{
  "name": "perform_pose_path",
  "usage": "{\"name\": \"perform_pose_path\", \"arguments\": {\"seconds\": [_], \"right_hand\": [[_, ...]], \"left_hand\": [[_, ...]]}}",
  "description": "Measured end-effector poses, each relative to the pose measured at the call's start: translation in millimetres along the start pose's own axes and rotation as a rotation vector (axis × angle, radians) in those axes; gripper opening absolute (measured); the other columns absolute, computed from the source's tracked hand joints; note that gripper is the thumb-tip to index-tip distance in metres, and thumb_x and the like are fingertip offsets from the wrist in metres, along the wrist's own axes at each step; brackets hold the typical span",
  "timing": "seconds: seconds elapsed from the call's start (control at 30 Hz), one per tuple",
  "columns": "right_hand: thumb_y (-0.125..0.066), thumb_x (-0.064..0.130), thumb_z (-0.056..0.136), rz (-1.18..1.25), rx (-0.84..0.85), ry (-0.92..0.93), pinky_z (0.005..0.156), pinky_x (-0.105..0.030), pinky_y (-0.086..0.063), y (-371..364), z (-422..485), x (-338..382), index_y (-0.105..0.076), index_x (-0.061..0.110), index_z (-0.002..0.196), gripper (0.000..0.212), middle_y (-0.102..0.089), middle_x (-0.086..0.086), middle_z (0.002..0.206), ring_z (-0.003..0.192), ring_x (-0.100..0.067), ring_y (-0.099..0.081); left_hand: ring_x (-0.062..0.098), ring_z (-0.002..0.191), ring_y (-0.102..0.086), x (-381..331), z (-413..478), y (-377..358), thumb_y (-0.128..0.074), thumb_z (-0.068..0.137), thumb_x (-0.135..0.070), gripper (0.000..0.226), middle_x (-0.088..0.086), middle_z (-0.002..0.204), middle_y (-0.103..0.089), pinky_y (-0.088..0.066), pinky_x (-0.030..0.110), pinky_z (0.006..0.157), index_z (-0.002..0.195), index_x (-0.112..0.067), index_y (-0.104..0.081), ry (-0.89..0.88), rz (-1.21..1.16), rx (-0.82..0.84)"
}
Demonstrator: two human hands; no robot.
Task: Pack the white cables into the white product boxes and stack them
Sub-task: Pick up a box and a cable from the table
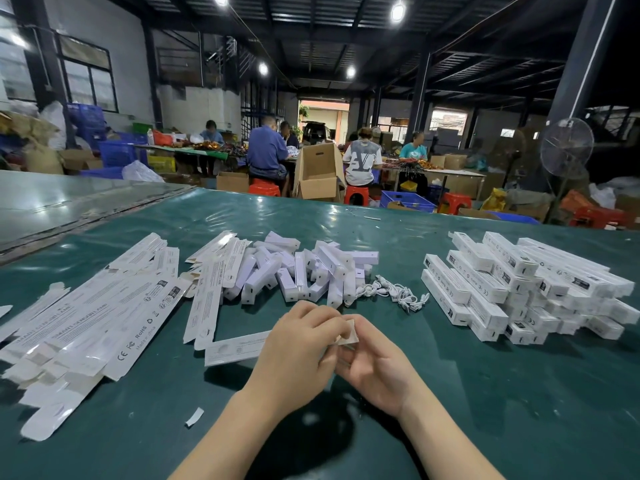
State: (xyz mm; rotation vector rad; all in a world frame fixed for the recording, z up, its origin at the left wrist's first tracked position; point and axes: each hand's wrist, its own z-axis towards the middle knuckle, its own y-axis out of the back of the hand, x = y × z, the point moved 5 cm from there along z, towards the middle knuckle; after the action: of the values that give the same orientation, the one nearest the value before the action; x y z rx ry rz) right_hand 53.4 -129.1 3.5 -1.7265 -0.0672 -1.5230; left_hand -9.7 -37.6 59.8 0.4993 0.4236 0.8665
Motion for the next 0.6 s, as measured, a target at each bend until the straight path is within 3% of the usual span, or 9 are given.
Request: {"name": "perform_pose_path", "arguments": {"seconds": [0.1,0.3,0.43,0.6], "right_hand": [[-0.044,0.020,0.086,0.025,0.042,0.030,0.067,-0.028,-0.054,-1.8,-1.2,1.9,-0.052,-0.001,0.100,0.027,-0.063,-0.013,0.086,0.075,-0.019,-0.064],[-0.058,0.006,0.071,-0.003,-0.014,0.091,0.059,-0.026,-0.054,2.2,0.2,4.5,-0.073,0.011,0.077,0.017,-0.069,-0.010,0.076,0.063,-0.017,-0.066],[-0.074,-0.001,0.060,-0.225,-0.121,0.139,0.053,-0.024,-0.053,6.9,2.6,3.9,-0.066,0.007,0.077,0.020,-0.067,-0.010,0.068,0.053,-0.015,-0.060],[-0.056,-0.008,0.080,-0.280,-0.230,0.209,0.047,-0.024,-0.050,9.2,2.5,5.7,-0.062,0.004,0.074,0.015,-0.065,-0.007,0.062,0.047,-0.013,-0.056]], "left_hand": [[0.013,0.079,-0.046,3.0,-0.7,-0.5,-0.055,0.066,-0.014,0.009,-0.004,0.081,-0.063,-0.042,0.023,0.067,0.073,-0.011,-0.060,0.038,-0.001,-0.015],[0.007,0.078,-0.050,12.1,-0.5,-0.8,-0.066,0.060,-0.013,0.015,-0.004,0.082,-0.064,-0.040,0.016,0.070,0.074,-0.011,-0.062,0.115,-0.051,-0.010],[0.005,0.078,-0.053,21.9,-6.5,-6.7,-0.074,0.067,-0.017,0.039,-0.010,0.087,-0.064,-0.035,0.015,0.069,0.102,-0.019,-0.056,0.268,-0.126,0.074],[0.012,0.084,-0.061,23.4,-7.6,-9.9,-0.075,0.069,-0.021,0.061,-0.012,0.094,-0.068,-0.041,0.021,0.075,0.122,-0.023,-0.044,0.303,-0.149,0.105]]}}
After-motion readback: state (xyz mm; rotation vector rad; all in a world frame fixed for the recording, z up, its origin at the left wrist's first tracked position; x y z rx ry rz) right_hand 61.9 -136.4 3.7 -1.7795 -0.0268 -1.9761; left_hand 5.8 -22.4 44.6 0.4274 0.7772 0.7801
